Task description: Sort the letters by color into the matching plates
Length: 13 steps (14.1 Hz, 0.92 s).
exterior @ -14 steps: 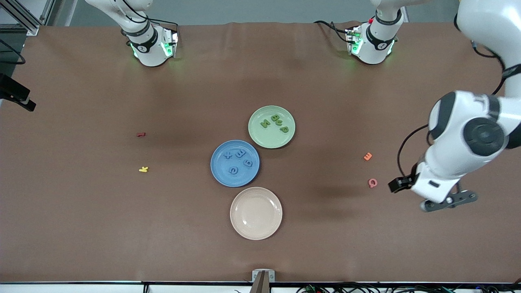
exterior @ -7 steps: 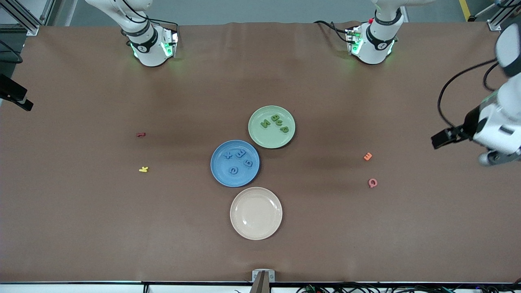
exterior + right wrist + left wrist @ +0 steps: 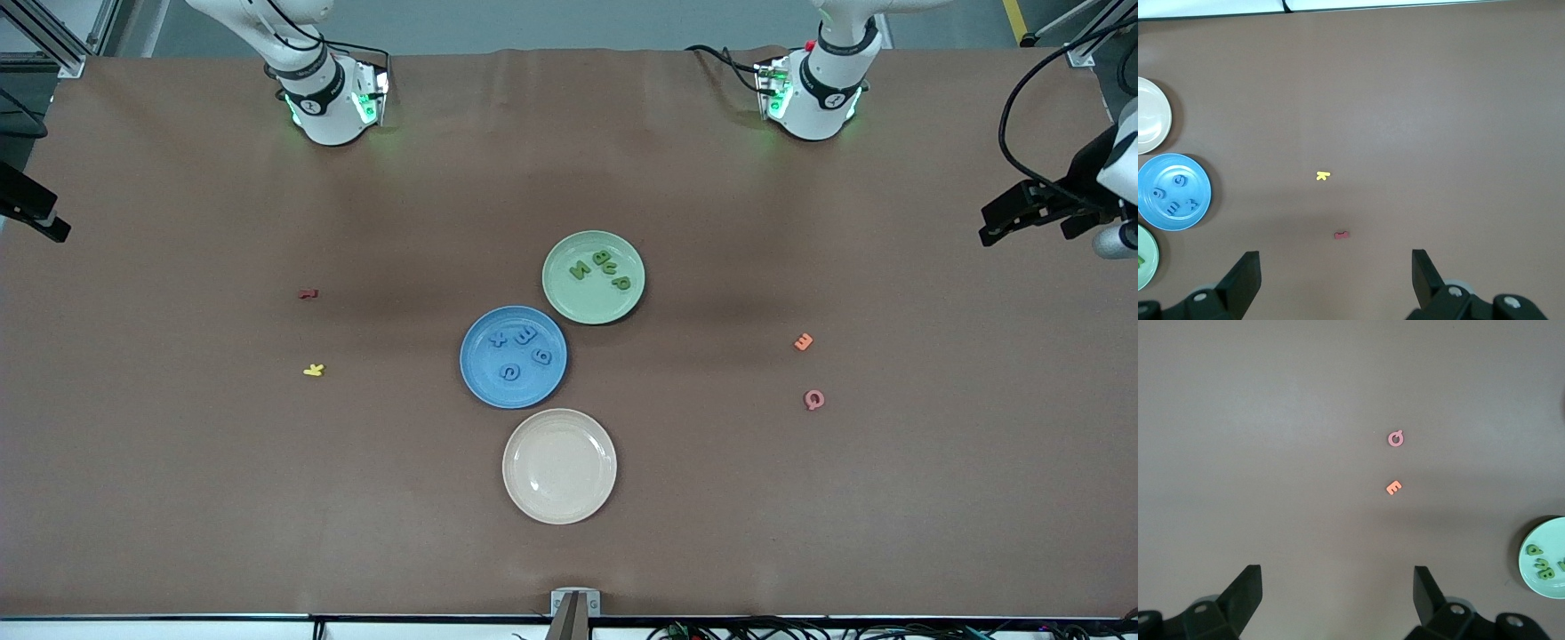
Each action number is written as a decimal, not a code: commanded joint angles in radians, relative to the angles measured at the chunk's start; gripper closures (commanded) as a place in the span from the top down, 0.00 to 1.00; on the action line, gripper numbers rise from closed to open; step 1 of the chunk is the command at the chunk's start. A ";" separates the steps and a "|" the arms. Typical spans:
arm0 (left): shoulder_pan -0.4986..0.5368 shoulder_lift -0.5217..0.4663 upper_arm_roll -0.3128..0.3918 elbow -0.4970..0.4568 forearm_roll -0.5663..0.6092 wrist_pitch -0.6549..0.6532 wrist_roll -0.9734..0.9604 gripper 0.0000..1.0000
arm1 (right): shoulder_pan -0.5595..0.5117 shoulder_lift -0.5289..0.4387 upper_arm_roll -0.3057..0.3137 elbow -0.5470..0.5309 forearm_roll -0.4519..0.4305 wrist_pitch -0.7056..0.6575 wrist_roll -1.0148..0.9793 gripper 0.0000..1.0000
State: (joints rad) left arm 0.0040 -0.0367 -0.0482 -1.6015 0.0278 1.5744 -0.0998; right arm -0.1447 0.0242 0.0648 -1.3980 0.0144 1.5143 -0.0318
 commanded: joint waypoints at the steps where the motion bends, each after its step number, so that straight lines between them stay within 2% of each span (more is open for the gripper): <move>1: -0.004 -0.023 -0.007 -0.018 -0.017 -0.001 0.011 1.00 | -0.018 0.003 0.012 0.020 -0.007 -0.008 -0.008 1.00; 5: -0.001 -0.028 -0.079 -0.024 -0.020 -0.002 -0.003 1.00 | -0.016 0.003 0.012 0.020 -0.007 -0.010 -0.008 1.00; 13: 0.004 -0.026 -0.071 -0.015 -0.031 -0.046 -0.052 1.00 | -0.018 0.003 0.012 0.020 -0.007 -0.010 -0.008 1.00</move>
State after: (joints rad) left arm 0.0056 -0.0454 -0.1183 -1.6105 0.0144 1.5549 -0.1257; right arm -0.1451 0.0242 0.0645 -1.3968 0.0144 1.5143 -0.0318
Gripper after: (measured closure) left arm 0.000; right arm 0.000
